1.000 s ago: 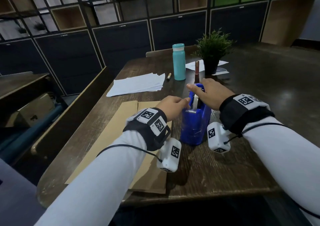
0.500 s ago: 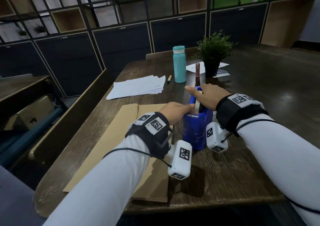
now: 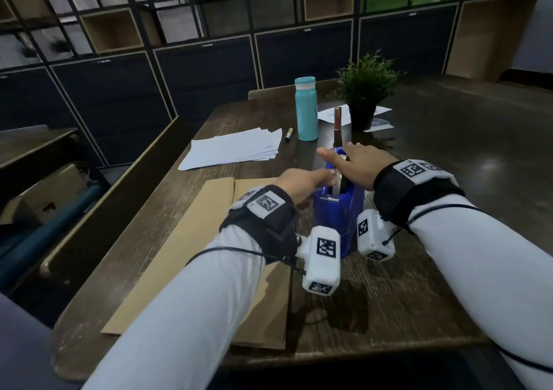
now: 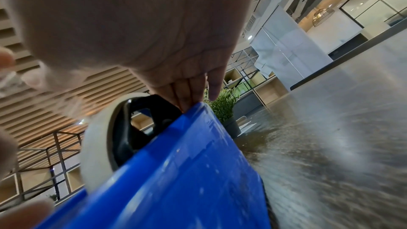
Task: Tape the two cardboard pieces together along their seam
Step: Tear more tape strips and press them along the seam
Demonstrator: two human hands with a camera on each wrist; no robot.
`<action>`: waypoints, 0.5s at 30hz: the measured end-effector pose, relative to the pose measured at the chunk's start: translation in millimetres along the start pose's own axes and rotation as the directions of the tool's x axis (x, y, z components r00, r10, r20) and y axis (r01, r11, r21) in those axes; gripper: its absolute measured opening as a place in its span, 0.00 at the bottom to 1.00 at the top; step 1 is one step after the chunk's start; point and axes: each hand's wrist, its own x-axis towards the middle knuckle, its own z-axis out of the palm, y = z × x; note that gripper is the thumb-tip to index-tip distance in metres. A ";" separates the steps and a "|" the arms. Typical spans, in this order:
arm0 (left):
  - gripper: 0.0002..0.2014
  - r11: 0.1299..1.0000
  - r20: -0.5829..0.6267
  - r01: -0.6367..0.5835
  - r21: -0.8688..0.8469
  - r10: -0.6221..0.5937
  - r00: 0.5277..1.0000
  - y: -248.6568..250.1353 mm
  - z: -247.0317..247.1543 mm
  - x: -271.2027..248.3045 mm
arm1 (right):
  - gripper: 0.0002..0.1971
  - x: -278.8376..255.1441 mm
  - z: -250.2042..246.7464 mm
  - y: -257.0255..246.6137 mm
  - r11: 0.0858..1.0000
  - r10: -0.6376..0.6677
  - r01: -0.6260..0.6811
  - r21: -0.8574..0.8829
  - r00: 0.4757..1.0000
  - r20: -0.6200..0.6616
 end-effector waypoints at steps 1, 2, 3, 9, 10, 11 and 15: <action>0.10 1.000 -0.007 -0.007 -0.019 0.007 1.000 2.8 -1.4 -0.4 | 0.44 0.3 0.4 0.3 1.000 0.002 -0.002 0.007 1.000 -0.003; 0.10 1.000 -0.004 -0.013 -0.020 0.013 1.000 5.4 -3.1 0.0 | 0.44 1.0 1.0 0.4 1.000 0.006 -0.006 0.012 1.000 -0.003; 0.09 1.000 0.005 -0.020 -0.015 0.020 1.000 7.5 -4.6 -1.3 | 0.44 1.8 1.6 0.9 1.000 0.008 -0.008 0.016 1.000 -0.003; 0.08 0.998 0.082 0.006 0.065 -0.011 0.997 2.8 -15.2 -10.1 | 0.36 6.9 4.4 7.5 0.994 -0.025 0.029 0.109 0.999 -0.043; 0.08 0.998 0.087 0.012 0.066 -0.018 0.996 0.6 -16.4 -11.2 | 0.35 6.9 4.5 7.6 0.993 -0.027 0.032 0.114 0.998 -0.050; 0.06 0.998 0.086 0.015 0.063 -0.021 0.996 -1.9 -17.1 -12.6 | 0.35 6.6 4.4 7.4 0.993 -0.029 0.035 0.111 0.998 -0.051; 0.14 0.998 0.081 0.026 0.064 -0.032 0.996 -12.8 -15.1 -14.6 | 0.41 8.4 3.5 6.8 0.995 -0.041 0.044 0.084 0.998 -0.040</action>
